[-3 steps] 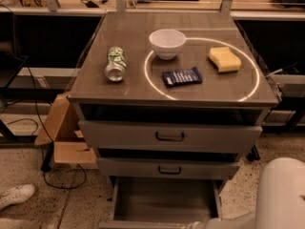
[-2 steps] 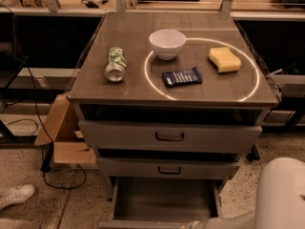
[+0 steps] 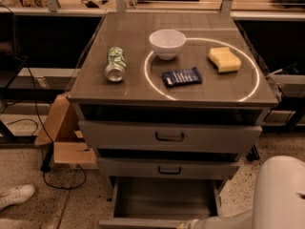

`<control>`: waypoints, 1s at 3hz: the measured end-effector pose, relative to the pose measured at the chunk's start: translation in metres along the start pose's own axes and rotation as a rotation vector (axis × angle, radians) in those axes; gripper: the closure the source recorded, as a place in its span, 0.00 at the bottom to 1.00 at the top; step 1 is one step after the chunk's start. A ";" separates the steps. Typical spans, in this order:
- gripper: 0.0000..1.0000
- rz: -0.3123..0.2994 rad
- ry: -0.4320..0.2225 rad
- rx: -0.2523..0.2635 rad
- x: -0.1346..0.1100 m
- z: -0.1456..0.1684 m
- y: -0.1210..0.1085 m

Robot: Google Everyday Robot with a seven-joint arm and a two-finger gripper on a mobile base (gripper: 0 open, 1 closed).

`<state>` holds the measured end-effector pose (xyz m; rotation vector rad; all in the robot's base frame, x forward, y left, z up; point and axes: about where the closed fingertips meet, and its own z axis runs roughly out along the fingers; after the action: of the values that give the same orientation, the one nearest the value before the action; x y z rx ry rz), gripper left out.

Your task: Close bottom drawer

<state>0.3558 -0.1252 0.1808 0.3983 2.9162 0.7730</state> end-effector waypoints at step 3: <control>1.00 -0.053 -0.051 -0.043 -0.015 0.013 0.040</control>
Offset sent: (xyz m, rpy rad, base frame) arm 0.0968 0.1653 0.0466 0.1211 -0.2767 0.1216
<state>0.3810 -0.0895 0.1902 0.3298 2.8448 0.8043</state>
